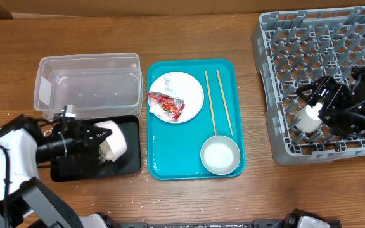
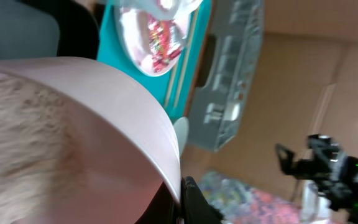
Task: Sort waste into correct bins and load items into the dishwasher
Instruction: 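Tip the rice bowl over the black tray with the left gripper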
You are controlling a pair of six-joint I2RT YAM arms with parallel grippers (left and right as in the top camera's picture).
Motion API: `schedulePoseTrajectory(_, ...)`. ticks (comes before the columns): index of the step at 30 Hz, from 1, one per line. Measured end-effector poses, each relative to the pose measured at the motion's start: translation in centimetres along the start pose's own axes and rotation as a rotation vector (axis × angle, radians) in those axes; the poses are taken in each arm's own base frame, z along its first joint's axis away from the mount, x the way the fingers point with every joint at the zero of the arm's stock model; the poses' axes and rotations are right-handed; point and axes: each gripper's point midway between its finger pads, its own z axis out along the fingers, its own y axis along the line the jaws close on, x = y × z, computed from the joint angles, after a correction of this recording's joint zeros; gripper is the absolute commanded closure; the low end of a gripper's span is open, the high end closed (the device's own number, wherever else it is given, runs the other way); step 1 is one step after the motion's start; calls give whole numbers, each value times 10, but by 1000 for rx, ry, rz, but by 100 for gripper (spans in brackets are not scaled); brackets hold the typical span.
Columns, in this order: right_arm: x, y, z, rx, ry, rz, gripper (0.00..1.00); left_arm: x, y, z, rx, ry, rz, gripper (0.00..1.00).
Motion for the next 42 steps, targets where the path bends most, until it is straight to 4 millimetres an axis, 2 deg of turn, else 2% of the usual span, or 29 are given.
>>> schedulePoseTrajectory(4, 0, 0, 0, 0, 0, 0, 0, -7, -6, -1, 57, -26, 49, 96)
schedulePoseTrajectory(8, 0, 0, 0, -1, 0, 0, 0, 0, -15, 0, 139, 0, -5, 96)
schedulePoseTrajectory(11, 0, 0, 0, 0, 0, 0, 0, -6, -10, 3, 141, -9, 36, 96)
schedulePoseTrajectory(14, 0, 0, 0, -1, 0, 0, 0, 2, -13, 4, 186, 28, -53, 96)
schedulePoseTrajectory(18, 0, 0, 0, -1, -1, -1, 0, -6, -7, 6, 186, 8, 35, 96)
schedulePoseTrajectory(20, 0, 0, 0, -1, 0, 0, 0, -1, -12, 6, 217, 20, -1, 96)
schedulePoseTrajectory(24, 0, 0, 0, -1, 0, 0, 0, -4, -11, 6, 225, 8, 56, 96)
schedulePoseTrajectory(26, 0, 0, 0, -1, 1, 0, 0, 2, -18, 5, 262, 26, -23, 96)
schedulePoseTrajectory(28, 0, 0, 0, 0, 0, 0, 0, 6, -26, 5, 289, 25, 18, 96)
schedulePoseTrajectory(34, 0, 0, 0, 0, 0, 0, 0, 5, -27, 7, 302, 15, 85, 96)
schedulePoseTrajectory(42, 0, 0, 0, 0, 0, 0, 0, 9, -32, 12, 313, 42, 53, 96)
